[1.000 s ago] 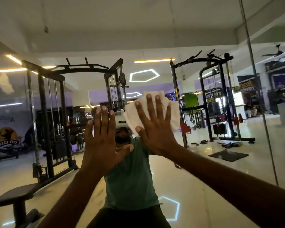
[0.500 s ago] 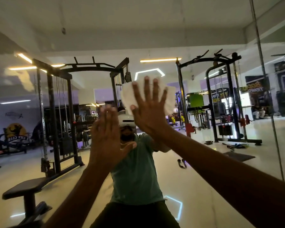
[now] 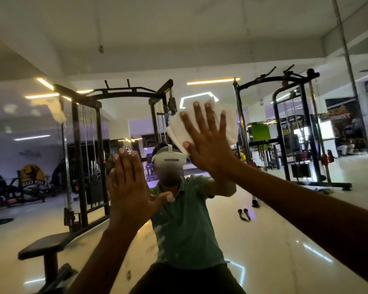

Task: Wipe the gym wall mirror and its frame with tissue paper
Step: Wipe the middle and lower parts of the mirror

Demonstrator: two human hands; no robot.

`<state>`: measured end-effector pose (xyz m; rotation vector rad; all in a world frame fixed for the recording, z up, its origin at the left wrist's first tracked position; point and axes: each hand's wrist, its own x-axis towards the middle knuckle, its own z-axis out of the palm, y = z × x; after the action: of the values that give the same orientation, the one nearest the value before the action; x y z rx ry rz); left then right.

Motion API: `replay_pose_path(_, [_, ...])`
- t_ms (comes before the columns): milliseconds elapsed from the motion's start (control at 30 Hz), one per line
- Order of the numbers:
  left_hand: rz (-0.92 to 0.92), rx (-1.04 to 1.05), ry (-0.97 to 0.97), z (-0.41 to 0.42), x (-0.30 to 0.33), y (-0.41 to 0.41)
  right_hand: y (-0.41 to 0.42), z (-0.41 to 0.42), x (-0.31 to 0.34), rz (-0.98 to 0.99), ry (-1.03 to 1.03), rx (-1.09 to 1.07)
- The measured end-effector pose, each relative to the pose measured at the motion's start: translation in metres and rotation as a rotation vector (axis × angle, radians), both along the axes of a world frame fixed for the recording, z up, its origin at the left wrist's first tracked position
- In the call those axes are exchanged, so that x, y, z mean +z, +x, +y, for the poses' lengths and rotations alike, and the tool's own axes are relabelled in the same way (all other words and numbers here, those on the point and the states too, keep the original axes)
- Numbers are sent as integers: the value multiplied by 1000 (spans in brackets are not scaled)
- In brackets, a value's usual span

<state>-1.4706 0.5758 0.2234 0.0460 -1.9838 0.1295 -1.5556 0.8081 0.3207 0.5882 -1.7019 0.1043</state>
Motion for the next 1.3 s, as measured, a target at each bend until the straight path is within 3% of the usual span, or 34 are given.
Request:
replay_pose_path(200, [-3, 19, 37, 3, 0, 2, 26, -69, 34, 54, 187, -8])
replay_pose_path(300, [-11, -5, 42, 4, 2, 6, 14, -28, 22, 93, 275, 33])
replay_pose_path(467, [-20, -36, 51, 4, 1, 11, -10, 49, 3, 2, 191, -23])
replay_pose_path(600, [-14, -34, 48, 4, 1, 7, 8, -13, 18, 13, 103, 20])
replay_pose_path(733, [2, -14, 23, 1, 0, 6, 27, -78, 46, 89, 237, 9])
replay_pose_path(867, [-10, -17, 30, 0, 0, 6, 15, -39, 39, 130, 381, 28])
replay_pose_path(1033, [-15, -34, 37, -1, -1, 5, -12, 48, 3, 26, 177, -8])
replay_pose_path(1167, [2, -34, 19, -1, -2, 4, 4, -7, -6, 9, -27, 5])
replay_pose_path(1300, [17, -30, 26, 1, -2, 4, 23, -70, 17, 64, 123, 22])
